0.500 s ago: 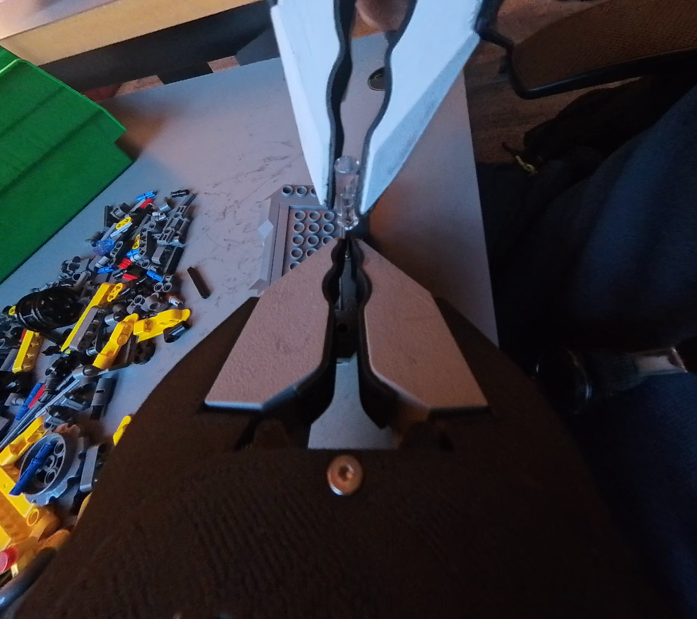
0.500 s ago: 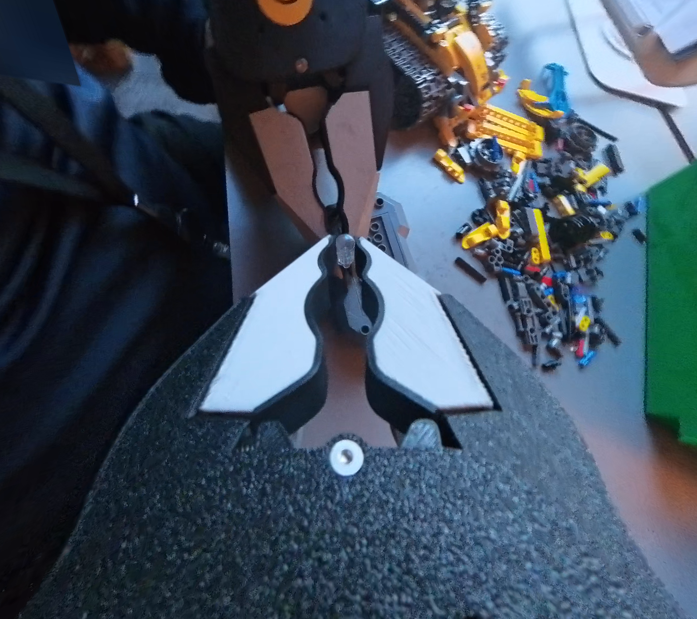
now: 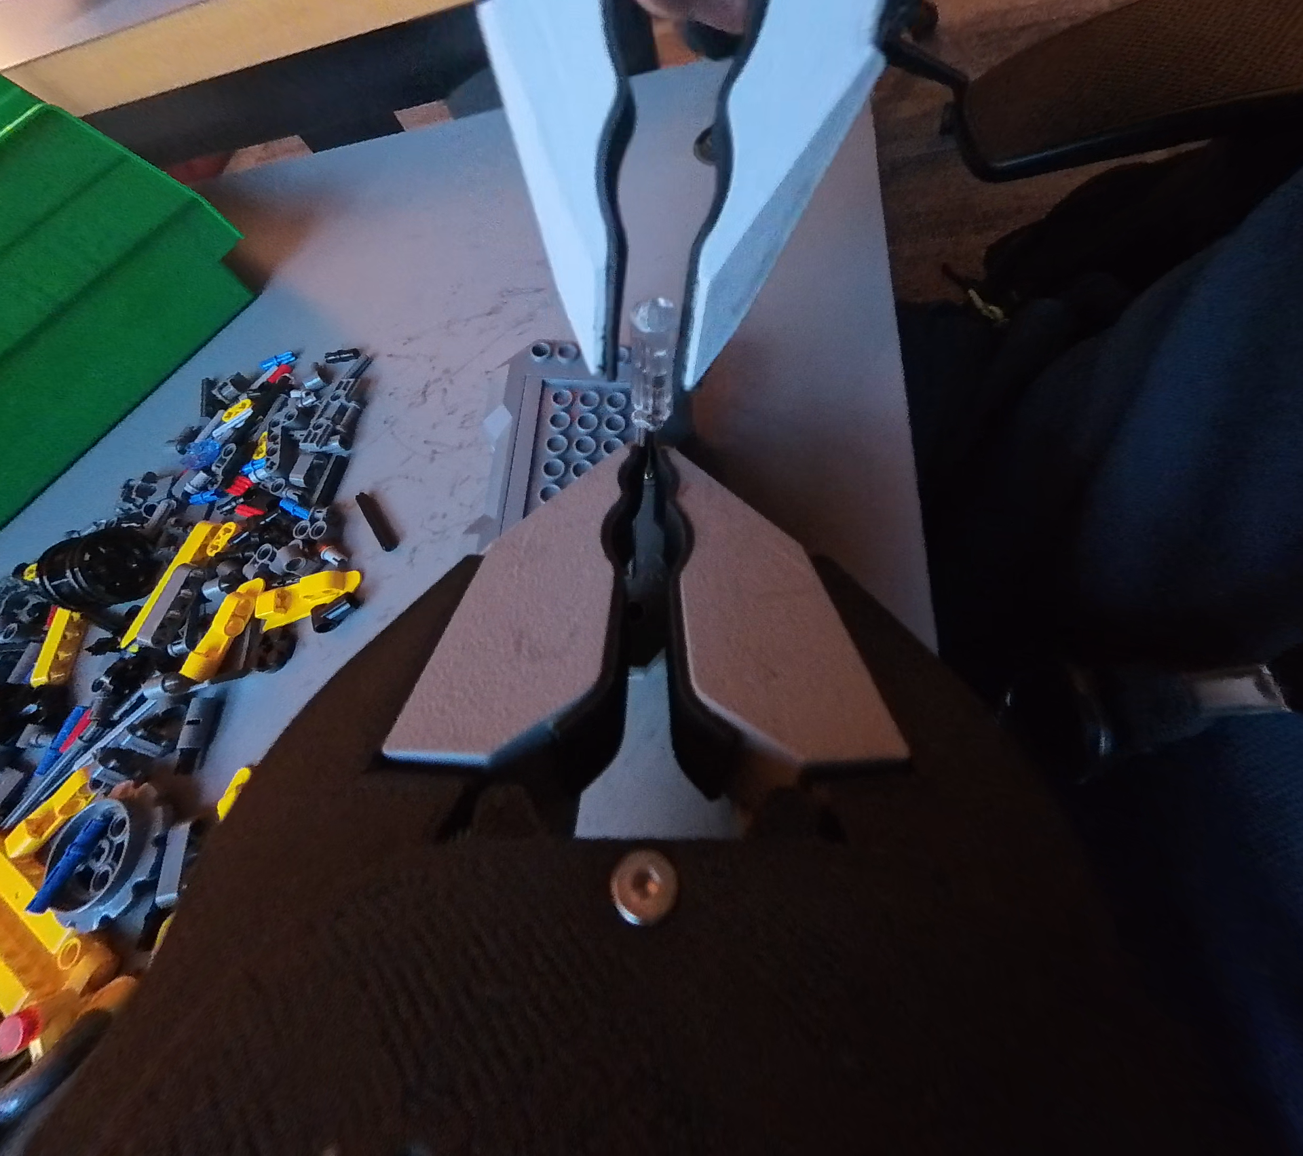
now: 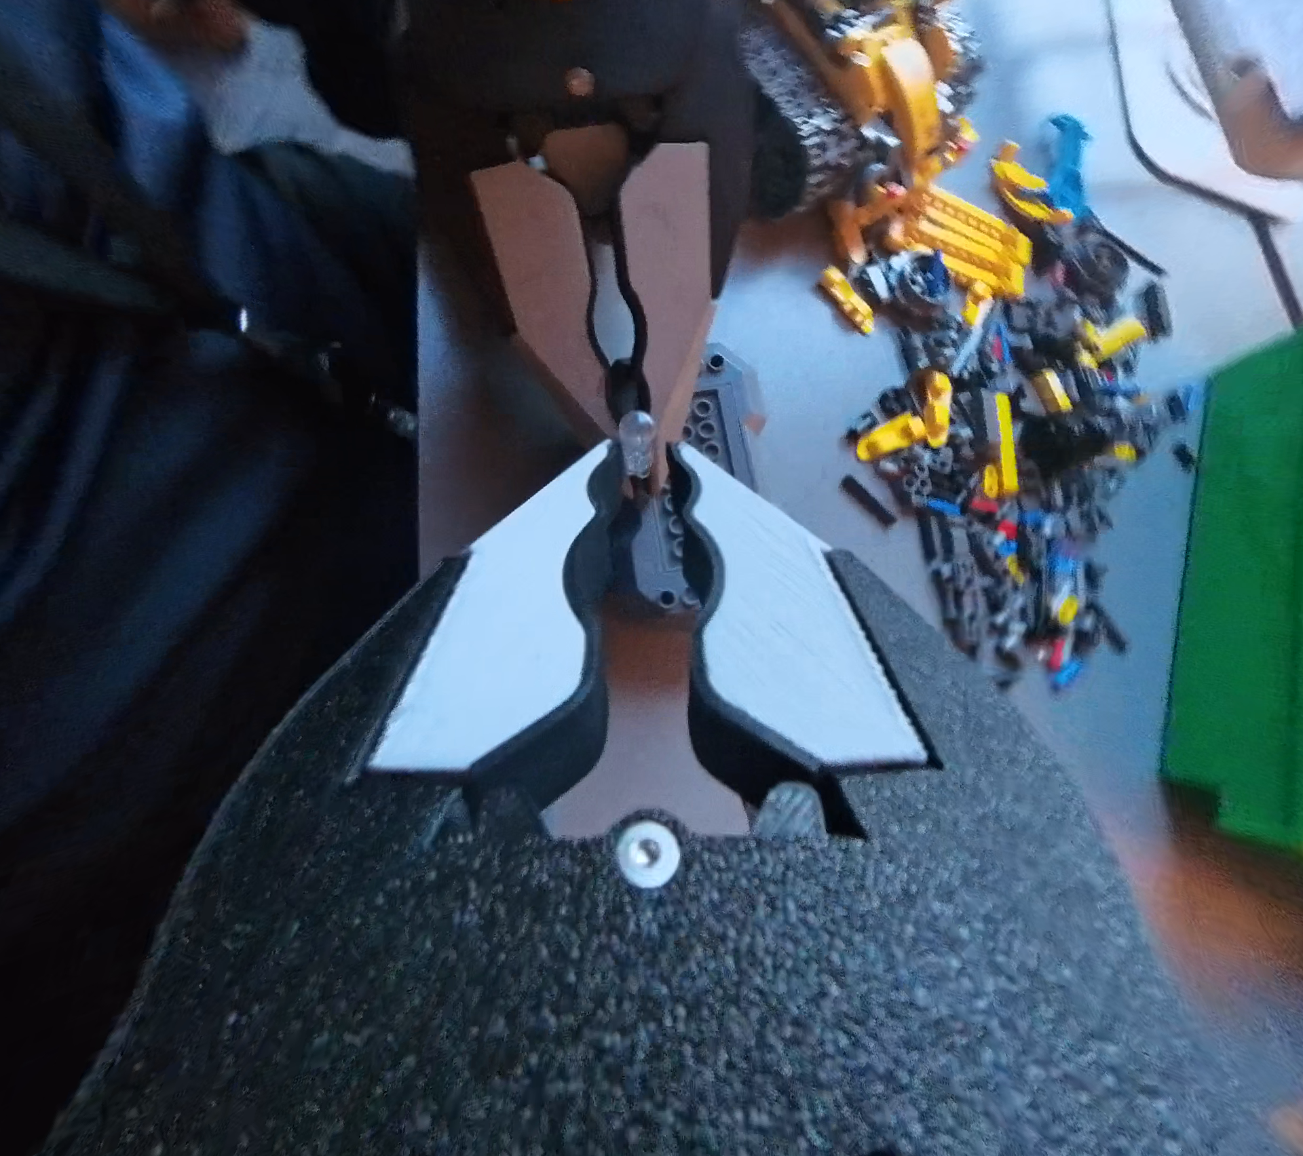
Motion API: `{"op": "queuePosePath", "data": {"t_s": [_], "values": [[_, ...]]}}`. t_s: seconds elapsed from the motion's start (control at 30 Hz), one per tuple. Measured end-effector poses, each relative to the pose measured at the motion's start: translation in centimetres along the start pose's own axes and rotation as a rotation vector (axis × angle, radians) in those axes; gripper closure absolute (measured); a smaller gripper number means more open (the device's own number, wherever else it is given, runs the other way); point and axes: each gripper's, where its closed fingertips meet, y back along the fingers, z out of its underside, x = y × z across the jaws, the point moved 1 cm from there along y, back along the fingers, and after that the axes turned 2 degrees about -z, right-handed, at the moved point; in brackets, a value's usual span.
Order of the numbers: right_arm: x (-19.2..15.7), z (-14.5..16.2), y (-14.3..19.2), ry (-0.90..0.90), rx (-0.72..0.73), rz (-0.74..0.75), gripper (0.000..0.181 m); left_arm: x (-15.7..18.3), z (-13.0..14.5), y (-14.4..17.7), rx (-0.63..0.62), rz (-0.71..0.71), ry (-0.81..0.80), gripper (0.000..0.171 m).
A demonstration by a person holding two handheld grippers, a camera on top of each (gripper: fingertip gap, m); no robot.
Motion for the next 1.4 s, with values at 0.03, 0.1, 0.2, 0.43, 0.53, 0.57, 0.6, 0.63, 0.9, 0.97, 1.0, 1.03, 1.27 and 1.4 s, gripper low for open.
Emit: {"op": "queuePosePath", "data": {"t_s": [0.03, 0.1, 0.2, 0.43, 0.53, 0.57, 0.6, 0.63, 0.9, 0.97, 1.0, 1.03, 1.27, 1.4], "values": [[-0.2, 0.1, 0.0, -0.05, 0.015, 0.041, 0.168, 0.0, 0.0, 0.0, 0.0, 0.001, 0.001, 0.171], [-0.1, 0.2, 0.0, -0.097, 0.032, 0.139, 0.167, 0.0, 0.0, 0.0, 0.0, 0.002, 0.001, 0.171], [-0.2, -0.7, -0.2, -0.142, 0.084, 0.179, 0.172, 0.0, 0.0, 0.0, 0.001, 0.003, -0.003, 0.171], [0.3, -0.9, -0.3, -0.173, 0.079, 0.099, 0.173, 0.0, 0.0, -0.1, -0.001, -0.012, -0.009, 0.171], [0.2, -0.9, -0.3, -0.1, 0.088, 0.034, 0.173, 0.0, 0.0, -0.1, -0.001, -0.01, -0.006, 0.171], [0.3, -0.8, -0.3, -0.07, 0.096, 0.007, 0.173, 0.0, 0.0, 0.0, 0.0, -0.007, -0.002, 0.171], [0.3, -0.8, -0.2, -0.048, 0.1, -0.022, 0.173, 0.0, -0.1, 0.0, 0.001, 0.0, 0.005, 0.171], [0.2, -0.8, -0.2, -0.04, 0.095, -0.047, 0.173, -0.1, 0.0, 0.1, 0.002, 0.009, 0.015, 0.171], [-0.2, -0.9, -0.3, 0.004, 0.104, -0.071, 0.173, 0.0, -0.7, 0.2, 0.038, 0.009, 0.02, 0.171], [-0.2, -1.0, -0.3, -0.001, 0.118, -0.076, 0.173, 0.1, -0.8, 0.1, 0.041, 0.007, 0.012, 0.171], [-0.2, -1.0, -0.3, -0.004, 0.121, -0.076, 0.173, 0.1, -0.8, 0.1, 0.041, 0.006, 0.01, 0.171], [-0.2, -1.0, -0.3, -0.004, 0.121, -0.077, 0.173, 0.1, -0.8, 0.1, 0.042, 0.004, 0.009, 0.171], [-0.2, -0.7, -0.2, -0.011, 0.134, -0.085, 0.173, 0.1, -1.2, 0.3, 0.075, 0.009, 0.027, 0.171], [0.2, -0.7, -0.1, -0.034, 0.113, -0.043, 0.172, 0.0, -1.2, 0.3, 0.073, 0.007, 0.035, 0.171]]}}
